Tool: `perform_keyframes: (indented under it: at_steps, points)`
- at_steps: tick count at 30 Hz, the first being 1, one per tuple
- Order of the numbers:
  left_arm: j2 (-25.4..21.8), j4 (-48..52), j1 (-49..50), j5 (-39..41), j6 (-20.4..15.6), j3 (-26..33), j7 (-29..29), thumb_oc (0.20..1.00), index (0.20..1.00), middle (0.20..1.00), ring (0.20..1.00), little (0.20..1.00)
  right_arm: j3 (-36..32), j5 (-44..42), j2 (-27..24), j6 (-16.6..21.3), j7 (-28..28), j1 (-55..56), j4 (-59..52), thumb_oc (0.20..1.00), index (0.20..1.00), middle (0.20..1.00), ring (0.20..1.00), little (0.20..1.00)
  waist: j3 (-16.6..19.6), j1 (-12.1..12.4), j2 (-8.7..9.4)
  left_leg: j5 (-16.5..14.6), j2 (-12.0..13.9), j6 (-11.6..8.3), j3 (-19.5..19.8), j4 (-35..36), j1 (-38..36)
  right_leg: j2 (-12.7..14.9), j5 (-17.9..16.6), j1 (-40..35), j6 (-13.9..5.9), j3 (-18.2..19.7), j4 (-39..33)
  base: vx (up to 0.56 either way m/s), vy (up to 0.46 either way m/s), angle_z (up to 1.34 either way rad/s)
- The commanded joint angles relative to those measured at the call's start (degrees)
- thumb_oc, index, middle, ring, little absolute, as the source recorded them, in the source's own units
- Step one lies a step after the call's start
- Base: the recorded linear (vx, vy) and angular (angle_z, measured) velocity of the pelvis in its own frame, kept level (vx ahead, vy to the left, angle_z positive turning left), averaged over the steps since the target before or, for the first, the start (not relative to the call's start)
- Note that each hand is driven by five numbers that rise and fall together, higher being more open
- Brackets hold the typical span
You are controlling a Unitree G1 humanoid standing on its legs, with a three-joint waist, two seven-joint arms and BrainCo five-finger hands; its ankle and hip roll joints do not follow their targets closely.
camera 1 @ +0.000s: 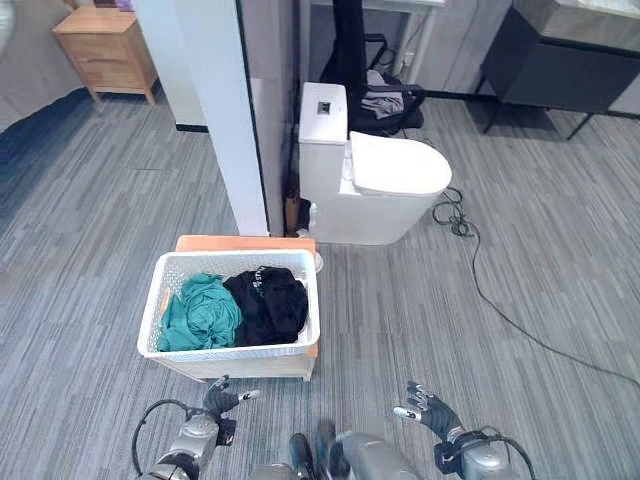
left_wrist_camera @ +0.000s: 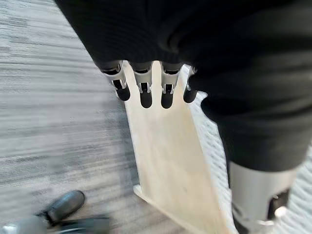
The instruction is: Grab the laundry basket,head to the washer,open it,put in the laundry and shut it.
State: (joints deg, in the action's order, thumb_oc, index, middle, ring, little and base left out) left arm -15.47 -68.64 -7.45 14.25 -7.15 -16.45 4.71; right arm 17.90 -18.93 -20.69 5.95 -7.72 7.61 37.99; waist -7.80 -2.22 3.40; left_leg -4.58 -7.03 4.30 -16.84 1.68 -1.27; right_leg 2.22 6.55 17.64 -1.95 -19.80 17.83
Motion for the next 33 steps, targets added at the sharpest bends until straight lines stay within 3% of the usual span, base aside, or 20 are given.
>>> perform_keyframes:
  at_steps: [1,10,15,18,21,22,23,24,26,28,32,33]
  points:
    - [0.3,1.2,-1.9,-2.6,-1.3,2.3,-0.3,1.0,1.0,1.0,1.0,1.0,-0.6,0.1,-1.5,1.3,0.0,-0.4,0.1,1.0,1.0,1.0,1.0,1.0,-0.7,-0.2,0.79,4.8,5.3,-5.69,-1.5,-7.0,2.2,-0.6,-10.7,-15.4,-4.56,4.9,-17.8,0.02,-0.054,0.23]
    - [1.2,0.3,-1.7,-3.7,-1.3,1.6,-0.2,1.0,1.0,1.0,1.0,1.0,-2.0,0.6,-3.3,1.5,0.7,-0.5,0.6,1.0,1.0,1.0,1.0,1.0,0.5,-0.4,-0.66,5.6,4.7,-6.91,0.1,-5.9,2.3,-1.3,-10.7,-18.4,-3.97,6.0,-21.2,0.01,-0.052,0.07]
    - [1.5,0.7,-2.8,-3.8,-1.5,1.2,0.1,1.0,1.0,1.0,1.0,1.0,-2.0,0.7,-3.9,1.4,0.9,-1.0,0.3,1.0,1.0,1.0,1.0,1.0,-0.8,-0.9,-0.39,8.6,6.8,-10.51,0.6,-16.4,7.6,-0.4,-10.5,-18.6,-3.14,5.0,-21.0,-0.04,-0.034,0.28]
    - [1.6,1.1,-3.4,-3.9,-1.4,1.0,0.4,1.0,1.0,1.0,1.0,1.0,-2.6,0.9,-4.6,1.2,1.1,-0.6,-0.6,1.0,1.0,1.0,1.0,1.0,-1.1,-1.8,0.08,9.7,12.6,-10.88,-3.9,-14.5,9.1,1.7,-10.1,-19.0,-3.51,3.8,-20.7,-0.02,0.058,0.1]
    - [1.5,0.8,-3.0,-4.1,-1.5,1.0,0.7,1.0,1.0,1.0,1.0,1.0,-2.6,1.5,-5.4,1.4,1.4,-0.8,-1.1,1.0,1.0,1.0,1.0,1.0,-0.6,-0.6,-0.58,9.0,12.7,-10.18,1.3,-7.6,8.0,2.3,-9.2,-19.7,-4.26,4.8,-21.0,0.13,0.207,0.08]
    - [1.4,1.5,-2.3,-3.1,-1.8,1.3,1.2,1.0,1.0,1.0,1.0,1.0,-3.0,2.0,-6.3,1.7,1.6,-0.6,-2.1,1.0,1.0,1.0,1.0,1.0,0.1,-0.7,-1.99,14.9,17.9,-12.16,0.6,-0.5,8.1,3.8,-8.4,-20.4,-4.96,4.6,-20.7,0.24,0.399,-0.11]
    - [1.3,1.7,-2.2,-2.8,-1.8,1.6,1.2,1.0,1.0,1.0,1.0,1.0,-3.1,2.6,-6.8,1.7,1.8,-0.6,-2.3,1.0,1.0,1.0,1.0,1.0,0.1,-0.5,-2.27,15.9,18.7,-12.47,0.9,0.2,8.0,4.2,-8.1,-20.8,-5.16,4.7,-20.5,0.18,0.326,-0.3]
    - [1.4,1.8,-2.2,-2.8,-1.8,1.6,1.2,1.0,1.0,1.0,1.0,1.0,-3.2,2.6,-6.8,1.6,1.8,-0.6,-2.3,1.0,1.0,1.0,1.0,1.0,0.0,-0.5,-2.27,16.0,18.7,-12.49,0.9,0.3,7.9,4.2,-8.1,-20.9,-5.16,4.8,-20.5,0.11,0.163,-0.21]
    - [0.7,2.6,-1.7,-1.2,-1.7,2.3,1.0,1.0,1.0,1.0,1.0,1.0,-2.8,4.0,-7.5,1.2,1.8,-1.5,-3.6,1.0,1.0,1.0,1.0,1.0,-0.2,0.4,-2.76,14.0,17.9,-12.41,4.7,-1.1,6.6,4.8,-7.4,-21.4,-5.46,6.6,-19.7,0.16,0.264,-0.26]
    - [-0.6,2.1,-1.8,-2.4,-1.7,2.4,0.8,1.0,1.0,1.0,1.0,1.0,-3.3,5.2,-7.7,0.4,1.5,-1.5,-5.4,1.0,1.0,1.0,1.0,1.0,0.7,0.1,-2.82,11.0,16.5,-11.91,4.3,-3.4,6.3,6.8,-8.0,-22.3,-6.47,7.6,-20.0,0.16,0.316,-0.4]
    - [-1.6,2.1,-2.3,-3.3,-1.8,2.3,0.8,1.0,1.0,1.0,1.0,1.0,-3.2,6.1,-7.6,0.5,1.7,-2.6,-6.0,1.0,1.0,1.0,1.0,1.0,0.7,0.6,-2.47,8.6,15.2,-11.09,4.1,-6.1,6.6,8.6,-9.2,-22.6,-7.44,9.0,-20.8,0.07,0.207,-0.05]
    - [-3.8,2.9,-2.8,-3.8,-2.0,2.9,0.8,1.0,1.0,1.0,1.0,1.0,-3.3,7.1,-7.5,0.7,1.7,-3.7,-8.6,1.0,1.0,1.0,1.0,1.0,0.9,1.4,-1.92,6.7,14.1,-10.21,3.2,-7.4,6.6,10.0,-11.3,-21.6,-8.45,10.7,-21.7,0.04,0.184,-0.09]
